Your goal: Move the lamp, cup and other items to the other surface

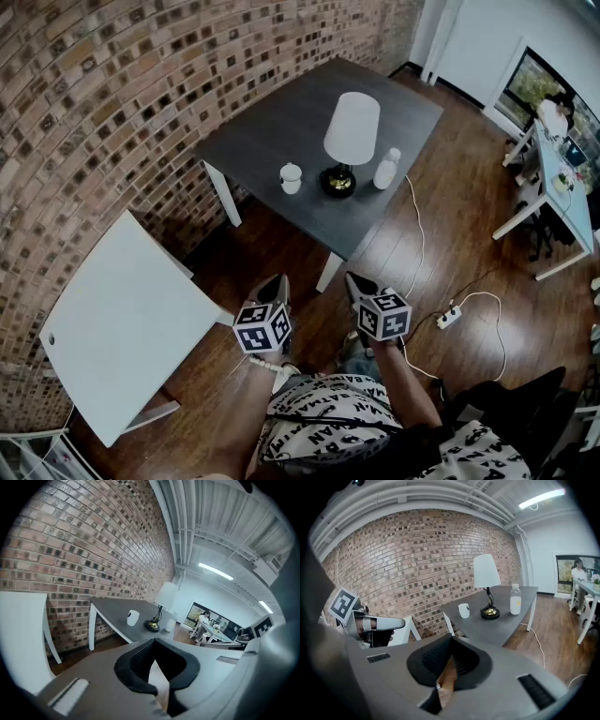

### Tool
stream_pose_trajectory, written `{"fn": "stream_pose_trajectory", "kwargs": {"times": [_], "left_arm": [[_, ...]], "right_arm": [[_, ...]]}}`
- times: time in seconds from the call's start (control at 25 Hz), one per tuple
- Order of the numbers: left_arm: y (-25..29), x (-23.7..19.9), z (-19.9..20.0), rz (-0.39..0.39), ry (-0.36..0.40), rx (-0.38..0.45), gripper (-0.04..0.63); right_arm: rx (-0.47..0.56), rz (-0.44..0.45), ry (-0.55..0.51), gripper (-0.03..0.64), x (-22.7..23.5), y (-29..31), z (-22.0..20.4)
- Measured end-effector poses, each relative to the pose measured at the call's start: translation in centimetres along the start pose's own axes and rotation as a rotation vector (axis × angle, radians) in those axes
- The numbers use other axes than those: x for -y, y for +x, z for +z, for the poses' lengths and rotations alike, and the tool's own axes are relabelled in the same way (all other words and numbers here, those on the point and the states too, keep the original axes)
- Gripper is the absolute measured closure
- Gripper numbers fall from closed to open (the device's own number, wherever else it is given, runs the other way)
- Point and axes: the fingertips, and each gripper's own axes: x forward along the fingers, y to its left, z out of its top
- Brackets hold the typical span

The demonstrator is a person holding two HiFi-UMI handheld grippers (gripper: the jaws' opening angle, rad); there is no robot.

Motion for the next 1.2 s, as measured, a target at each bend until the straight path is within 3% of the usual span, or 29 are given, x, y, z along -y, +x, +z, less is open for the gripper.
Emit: {"fn": "stream_pose_trajectory", "kwargs": {"times": [0.28,0.72,0.96,1.04,1.2], "left_arm": [[0.0,-0.6,-0.3,-0.002,-0.008,-0.006,0.594],[0.9,-1.1,0.1,-0.014,-0.014,-0.017,0.594],[2.6,-3.3,0.9,0.033,-0.014,-0.027,0.594],[3.3,-4.4,1.8,0.063,-0.006,-0.018,0.594],[5.0,-6.6,4.0,0.12,0.007,0.003,0.594]], "right_arm": [[0.006,-0.007,-0.006,0.609,-0.2,0.3,0.4],[0.019,-0.093,-0.008,0.586,1.4,1.6,1.1],[0.016,-0.021,-0.004,0.582,2.3,8.5,3.2],[-0.006,0.019,-0.011,0.457,2.4,12.2,4.1],[-0.036,0.027,-0.077,0.377,3.1,19.5,6.9]]}}
